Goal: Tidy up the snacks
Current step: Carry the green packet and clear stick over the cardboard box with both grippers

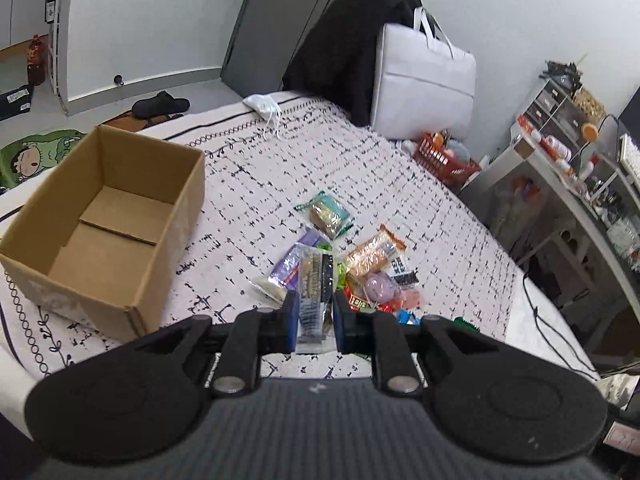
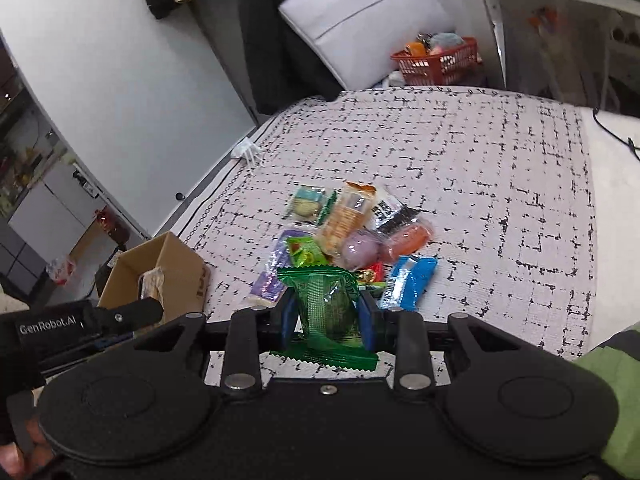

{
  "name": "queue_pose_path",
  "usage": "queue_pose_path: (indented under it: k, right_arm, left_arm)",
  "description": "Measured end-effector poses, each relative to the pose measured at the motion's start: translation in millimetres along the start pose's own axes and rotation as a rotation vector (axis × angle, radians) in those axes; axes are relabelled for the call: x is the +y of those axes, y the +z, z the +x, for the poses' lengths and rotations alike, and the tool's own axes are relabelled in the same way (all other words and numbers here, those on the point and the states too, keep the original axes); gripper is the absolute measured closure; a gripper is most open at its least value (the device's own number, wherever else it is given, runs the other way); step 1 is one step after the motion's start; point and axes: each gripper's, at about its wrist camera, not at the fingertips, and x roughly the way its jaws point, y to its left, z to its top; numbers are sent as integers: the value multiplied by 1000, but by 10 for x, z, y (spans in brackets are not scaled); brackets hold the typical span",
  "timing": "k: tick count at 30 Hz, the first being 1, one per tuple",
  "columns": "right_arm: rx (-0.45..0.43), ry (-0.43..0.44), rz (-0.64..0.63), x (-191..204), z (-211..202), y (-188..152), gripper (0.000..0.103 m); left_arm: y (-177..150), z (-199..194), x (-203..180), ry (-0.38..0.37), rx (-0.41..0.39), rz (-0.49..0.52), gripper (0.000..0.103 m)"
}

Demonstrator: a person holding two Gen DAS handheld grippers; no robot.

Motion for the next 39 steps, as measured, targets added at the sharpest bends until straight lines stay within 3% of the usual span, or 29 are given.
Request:
queue_pose_path:
  k: [20, 39]
  right_arm:
    - [-24, 43, -150, 1161, -151, 34, 72]
    - [44, 115, -242, 2291, 293, -55, 72]
  left_arm:
    - [336, -384, 764, -30, -92, -146, 86]
    - [655, -410, 1842, 21, -84, -305, 86]
